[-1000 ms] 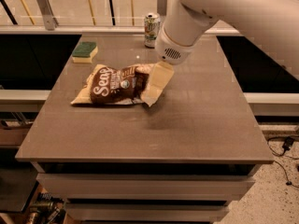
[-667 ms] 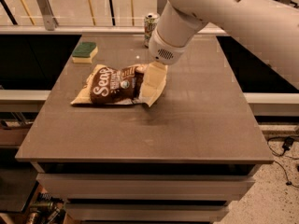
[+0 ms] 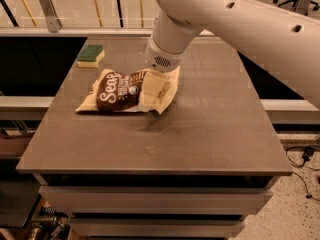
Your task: Pick brown chip bag
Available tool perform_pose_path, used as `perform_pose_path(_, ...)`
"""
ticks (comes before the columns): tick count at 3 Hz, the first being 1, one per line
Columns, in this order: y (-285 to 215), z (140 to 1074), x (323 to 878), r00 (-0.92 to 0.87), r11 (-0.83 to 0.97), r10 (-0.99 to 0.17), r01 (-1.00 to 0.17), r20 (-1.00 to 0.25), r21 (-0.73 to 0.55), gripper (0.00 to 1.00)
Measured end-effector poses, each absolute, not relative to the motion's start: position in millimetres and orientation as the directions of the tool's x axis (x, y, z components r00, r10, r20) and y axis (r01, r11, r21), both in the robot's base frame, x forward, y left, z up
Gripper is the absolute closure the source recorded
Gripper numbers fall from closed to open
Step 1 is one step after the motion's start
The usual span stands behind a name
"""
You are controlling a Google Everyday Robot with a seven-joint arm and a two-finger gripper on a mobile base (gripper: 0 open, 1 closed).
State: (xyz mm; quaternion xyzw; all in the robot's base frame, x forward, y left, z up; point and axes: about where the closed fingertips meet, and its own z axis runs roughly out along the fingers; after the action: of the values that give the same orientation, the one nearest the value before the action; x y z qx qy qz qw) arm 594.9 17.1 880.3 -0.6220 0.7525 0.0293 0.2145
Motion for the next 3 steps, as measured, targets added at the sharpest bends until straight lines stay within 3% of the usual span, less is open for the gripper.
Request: perform_pose_path(3, 35, 858, 586, -0.172, 0.250, -0.954, -0.910, -0.247, -0.331, 0.00)
